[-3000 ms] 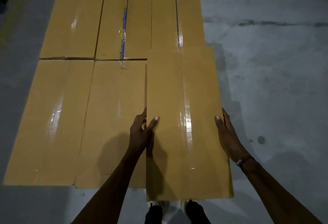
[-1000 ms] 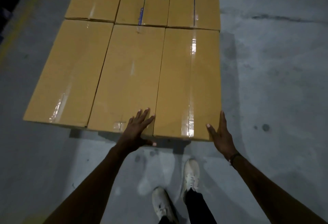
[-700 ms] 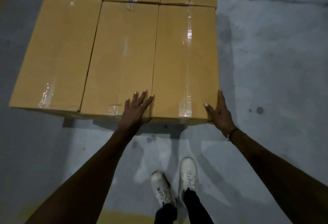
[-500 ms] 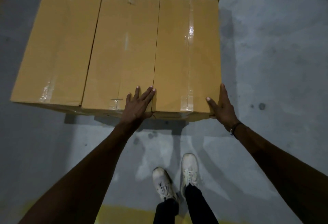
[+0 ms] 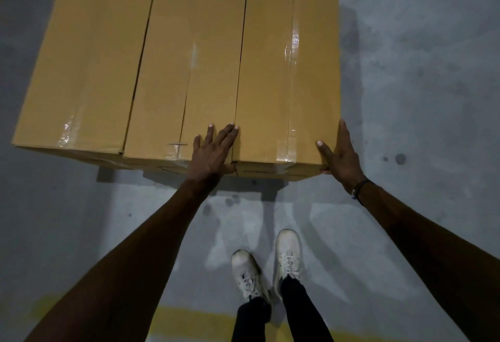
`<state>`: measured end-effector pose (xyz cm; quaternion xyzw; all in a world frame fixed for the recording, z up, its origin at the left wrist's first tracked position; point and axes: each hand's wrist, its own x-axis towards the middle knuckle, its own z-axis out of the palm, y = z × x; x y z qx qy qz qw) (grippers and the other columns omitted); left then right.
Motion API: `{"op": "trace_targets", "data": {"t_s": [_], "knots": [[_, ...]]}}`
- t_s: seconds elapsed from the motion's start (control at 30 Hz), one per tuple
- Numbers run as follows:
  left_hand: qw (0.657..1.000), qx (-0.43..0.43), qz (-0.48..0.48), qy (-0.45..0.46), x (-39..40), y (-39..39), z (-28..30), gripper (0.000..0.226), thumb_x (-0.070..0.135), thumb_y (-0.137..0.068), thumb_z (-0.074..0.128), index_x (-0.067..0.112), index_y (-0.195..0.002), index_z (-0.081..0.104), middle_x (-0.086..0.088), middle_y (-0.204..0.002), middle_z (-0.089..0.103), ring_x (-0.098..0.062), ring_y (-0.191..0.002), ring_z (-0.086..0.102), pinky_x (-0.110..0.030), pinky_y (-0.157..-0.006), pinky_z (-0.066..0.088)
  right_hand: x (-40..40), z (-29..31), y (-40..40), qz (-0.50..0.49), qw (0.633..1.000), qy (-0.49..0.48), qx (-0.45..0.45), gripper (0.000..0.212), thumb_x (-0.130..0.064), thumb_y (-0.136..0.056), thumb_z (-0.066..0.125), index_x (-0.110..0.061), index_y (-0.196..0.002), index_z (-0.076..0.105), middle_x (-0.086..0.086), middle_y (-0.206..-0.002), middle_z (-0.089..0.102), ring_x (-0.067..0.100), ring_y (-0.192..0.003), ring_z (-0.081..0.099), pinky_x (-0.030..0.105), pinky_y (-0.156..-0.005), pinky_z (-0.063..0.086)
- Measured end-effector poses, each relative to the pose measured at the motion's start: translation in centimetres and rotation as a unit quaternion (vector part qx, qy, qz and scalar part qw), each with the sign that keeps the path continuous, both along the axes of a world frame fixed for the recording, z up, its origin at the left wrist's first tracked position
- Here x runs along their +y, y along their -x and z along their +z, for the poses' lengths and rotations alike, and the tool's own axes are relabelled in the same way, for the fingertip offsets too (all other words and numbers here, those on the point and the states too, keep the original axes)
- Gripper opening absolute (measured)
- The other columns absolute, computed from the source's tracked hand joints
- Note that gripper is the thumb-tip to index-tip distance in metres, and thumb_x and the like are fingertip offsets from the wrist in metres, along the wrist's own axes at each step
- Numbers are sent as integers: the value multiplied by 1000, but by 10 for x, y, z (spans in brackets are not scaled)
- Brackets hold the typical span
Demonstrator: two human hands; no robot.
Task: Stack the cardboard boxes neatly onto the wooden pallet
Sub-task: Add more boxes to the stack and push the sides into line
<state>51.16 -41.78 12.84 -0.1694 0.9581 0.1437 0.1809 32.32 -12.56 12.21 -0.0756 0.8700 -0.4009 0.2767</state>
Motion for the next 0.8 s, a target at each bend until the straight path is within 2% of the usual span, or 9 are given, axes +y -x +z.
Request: {"op": "trace_targets", "data": {"t_s": [0.1,0.23,0.4,0.47,0.53,0.6,0.7,0.8], "knots": [[1000,15,10,1,3,0,-2,111,44,-89,77,26,-167,0,0,-175,7,-41,-159,5,-65,-122,19,-2,0,1,-4,1000,-2,0,94,-64,-96,63,-50,-163,-1,-10,-173,17,35,-150,35,65,-97,56],[1000,9,11,5,4,1,-1,112,44,-89,77,26,-167,-2,-1,-175,7,-41,-159,5,-65,-123,19,-2,1,0,-11,1000,5,-11,91,-52,-101,62,-43,-166,-1,-7,-173,16,35,-149,35,61,-86,62],[1000,13,27,0,10,2,1,113,40,-89,78,27,-166,-4,0,-174,7,-40,-159,3,-65,-124,17,-2,-2,0,1,1000,3,-6,92,-56,-100,60,-42,-165,-4,-6,-173,15,37,-150,35,64,-96,57],[1000,13,26,-4,10,1,2,113,39,-89,79,27,-166,-3,0,-173,7,-41,-159,4,-66,-124,17,-5,0,1,16,1000,-8,5,92,-57,-101,58,-38,-166,-5,-2,-174,15,37,-150,35,64,-108,49],[1000,15,21,-15,7,0,4,112,38,-89,79,26,-167,0,-1,-173,8,-41,-159,4,-67,-123,18,-7,1,0,41,998,-31,38,89,-51,-105,54,-24,-167,-2,6,-174,15,37,-153,30,56,-121,36],[999,19,13,-28,3,-1,8,109,38,-89,79,26,-167,3,-2,-174,8,-41,-159,3,-67,-123,18,-10,4,-4,58,993,-74,78,81,-47,-108,50,-16,-168,6,15,-174,13,37,-157,22,53,-127,24],[999,17,-7,-38,-8,-8,12,104,35,-90,78,27,-167,9,-2,-175,6,-38,-160,2,-65,-124,19,-16,12,-14,112,974,-140,136,64,-43,-111,44,-21,-167,22,17,-174,5,40,-159,11,62,-125,19],[999,12,-1,-33,-20,-19,13,100,37,-92,77,35,-166,11,0,-175,3,-39,-160,3,-68,-122,18,-30,18,-24,231,928,-171,238,59,-50,-110,38,-22,-162,35,11,-175,11,38,-160,10,69,-120,19]]}}
